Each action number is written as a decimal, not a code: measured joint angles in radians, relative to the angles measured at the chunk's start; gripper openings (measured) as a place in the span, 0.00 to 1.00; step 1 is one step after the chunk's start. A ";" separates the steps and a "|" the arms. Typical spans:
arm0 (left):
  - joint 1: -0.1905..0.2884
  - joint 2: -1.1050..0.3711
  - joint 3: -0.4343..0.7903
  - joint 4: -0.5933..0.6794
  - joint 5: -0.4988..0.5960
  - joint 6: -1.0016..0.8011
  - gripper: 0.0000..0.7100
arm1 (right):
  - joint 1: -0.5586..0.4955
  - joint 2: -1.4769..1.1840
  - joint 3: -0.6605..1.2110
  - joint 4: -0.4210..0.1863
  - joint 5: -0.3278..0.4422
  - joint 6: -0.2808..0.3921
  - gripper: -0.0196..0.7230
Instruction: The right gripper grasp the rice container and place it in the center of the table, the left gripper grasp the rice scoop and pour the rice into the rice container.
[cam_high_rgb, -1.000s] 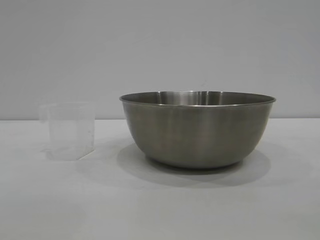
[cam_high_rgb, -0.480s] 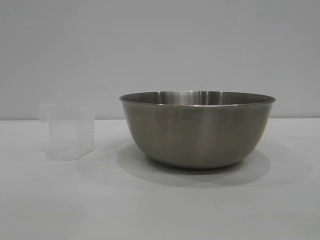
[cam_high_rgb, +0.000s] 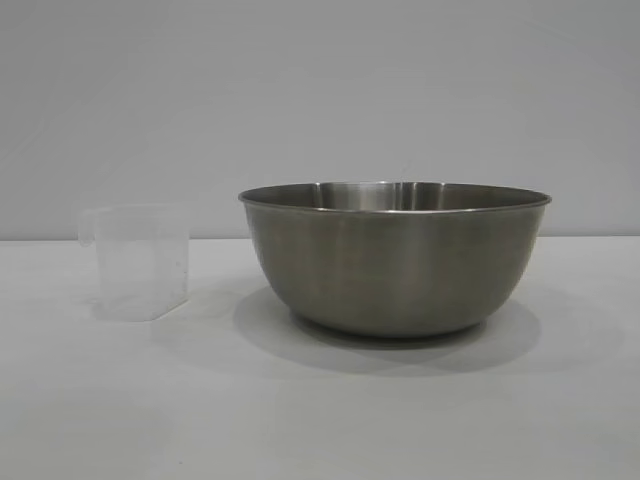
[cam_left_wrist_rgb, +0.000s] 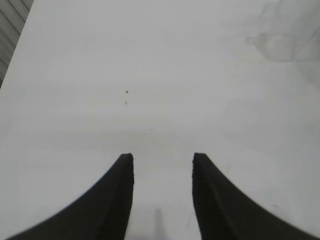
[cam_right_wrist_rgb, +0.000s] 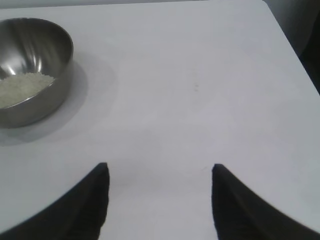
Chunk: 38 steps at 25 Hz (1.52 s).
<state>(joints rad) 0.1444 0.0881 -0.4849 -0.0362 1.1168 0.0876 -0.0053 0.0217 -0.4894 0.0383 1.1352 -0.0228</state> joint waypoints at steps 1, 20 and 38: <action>0.000 -0.020 0.000 0.000 0.000 0.000 0.34 | 0.000 -0.015 0.000 0.000 0.000 0.000 0.54; -0.114 -0.106 0.002 0.000 0.004 0.001 0.34 | 0.000 -0.038 0.000 0.000 0.007 0.000 0.54; -0.114 -0.106 0.002 0.000 0.004 0.001 0.34 | 0.000 -0.038 0.000 0.000 0.007 0.000 0.54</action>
<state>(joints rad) 0.0304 -0.0177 -0.4831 -0.0362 1.1213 0.0882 -0.0053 -0.0161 -0.4894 0.0383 1.1418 -0.0228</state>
